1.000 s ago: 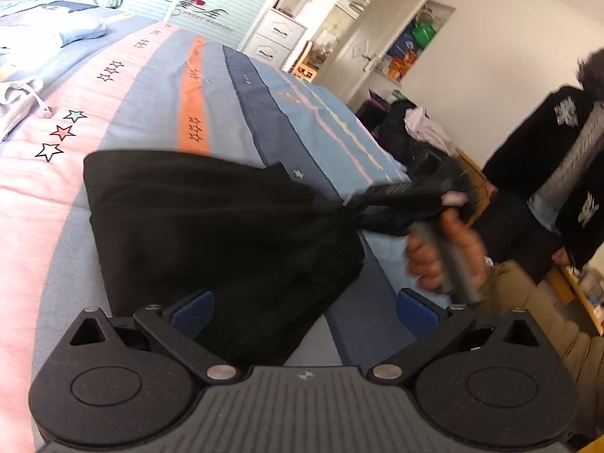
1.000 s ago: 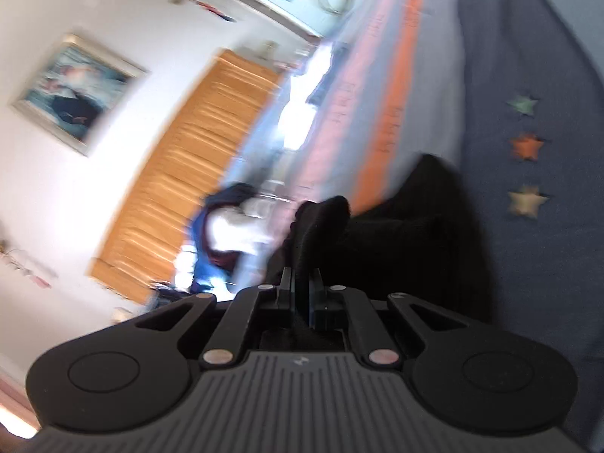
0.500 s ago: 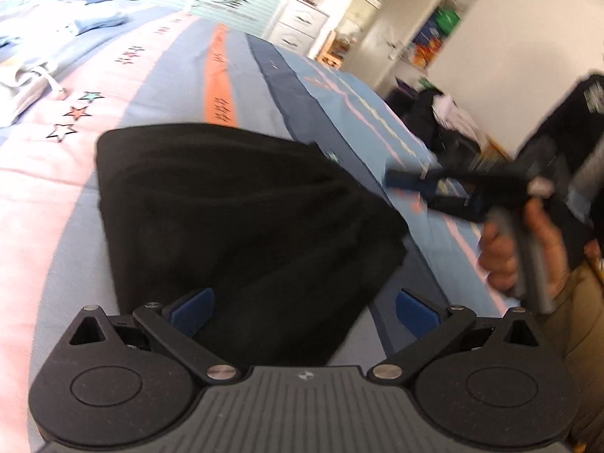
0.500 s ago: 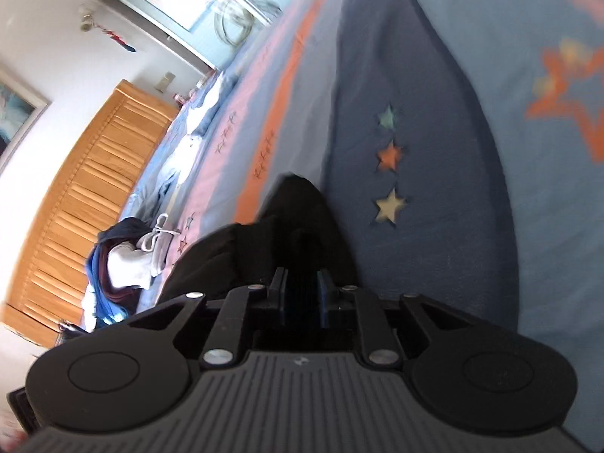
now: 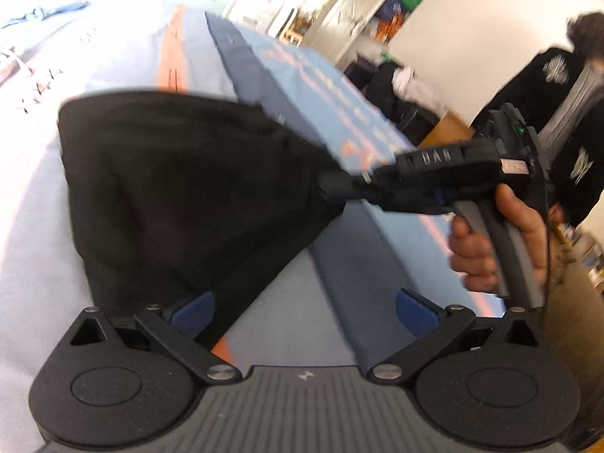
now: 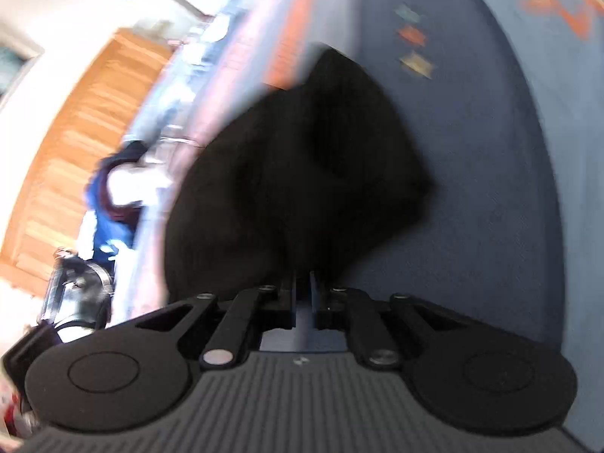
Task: Fold clothes
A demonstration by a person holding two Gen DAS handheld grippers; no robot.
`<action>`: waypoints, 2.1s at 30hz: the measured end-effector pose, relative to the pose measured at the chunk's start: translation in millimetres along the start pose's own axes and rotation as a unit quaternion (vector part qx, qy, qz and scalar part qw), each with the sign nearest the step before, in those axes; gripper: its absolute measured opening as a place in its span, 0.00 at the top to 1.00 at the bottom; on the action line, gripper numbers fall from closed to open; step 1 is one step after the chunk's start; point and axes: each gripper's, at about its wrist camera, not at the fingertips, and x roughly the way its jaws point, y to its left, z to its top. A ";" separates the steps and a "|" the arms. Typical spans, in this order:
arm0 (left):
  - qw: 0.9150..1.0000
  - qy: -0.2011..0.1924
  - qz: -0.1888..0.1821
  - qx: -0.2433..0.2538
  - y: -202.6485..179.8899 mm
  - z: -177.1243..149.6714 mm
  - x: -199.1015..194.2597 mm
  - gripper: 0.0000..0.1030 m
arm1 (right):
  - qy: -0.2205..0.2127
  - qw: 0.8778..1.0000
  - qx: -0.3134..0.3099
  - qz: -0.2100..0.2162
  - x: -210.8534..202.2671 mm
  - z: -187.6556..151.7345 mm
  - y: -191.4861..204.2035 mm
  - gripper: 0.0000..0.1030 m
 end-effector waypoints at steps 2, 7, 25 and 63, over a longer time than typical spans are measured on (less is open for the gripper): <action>0.999 -0.036 0.015 0.002 1.4 10.5 -9.6 0.01 | -0.020 0.999 -0.017 0.035 3.6 11.4 21.8 0.90; 0.998 -0.032 0.032 -0.036 29.4 25.3 6.3 0.01 | -0.036 0.999 0.032 0.018 34.6 31.3 4.5 0.90; 0.984 -0.134 0.085 -0.074 34.8 25.9 -57.4 0.01 | -0.115 0.987 0.107 -0.046 47.9 59.3 -49.3 1.00; 0.988 -0.040 0.131 -0.070 17.0 -13.9 9.7 0.01 | -0.014 0.998 -0.045 -0.033 76.8 -5.1 43.4 0.94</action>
